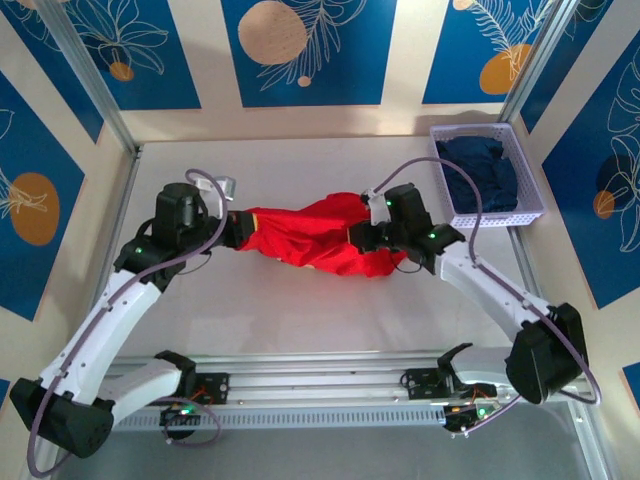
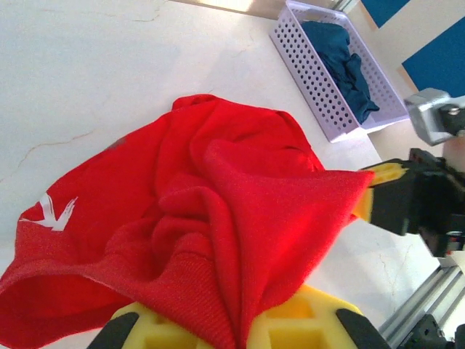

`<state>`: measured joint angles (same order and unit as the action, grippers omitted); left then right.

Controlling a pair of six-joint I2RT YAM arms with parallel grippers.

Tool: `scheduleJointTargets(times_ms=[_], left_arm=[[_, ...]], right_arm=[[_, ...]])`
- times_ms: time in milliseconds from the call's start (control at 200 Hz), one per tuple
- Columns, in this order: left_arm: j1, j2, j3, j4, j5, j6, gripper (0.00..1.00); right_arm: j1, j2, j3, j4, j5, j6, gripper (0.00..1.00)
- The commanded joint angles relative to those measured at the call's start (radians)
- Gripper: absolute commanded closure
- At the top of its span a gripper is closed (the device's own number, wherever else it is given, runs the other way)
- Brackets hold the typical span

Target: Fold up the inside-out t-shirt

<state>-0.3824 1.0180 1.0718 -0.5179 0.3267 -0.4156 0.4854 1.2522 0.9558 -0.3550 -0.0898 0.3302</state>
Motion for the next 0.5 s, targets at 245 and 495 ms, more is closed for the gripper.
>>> scheduleJointTargets(times_ms=[245, 495], left_arm=[[0.010, 0.026, 0.031, 0.016, 0.223, -0.012, 1.00], [0.011, 0.032, 0.037, 0.015, 0.228, -0.016, 1.00]], right_arm=[[0.137, 0.098, 0.074, -0.192, 0.335, -0.095, 0.65], [0.392, -0.047, -0.125, 0.163, 0.425, -0.301, 0.59]])
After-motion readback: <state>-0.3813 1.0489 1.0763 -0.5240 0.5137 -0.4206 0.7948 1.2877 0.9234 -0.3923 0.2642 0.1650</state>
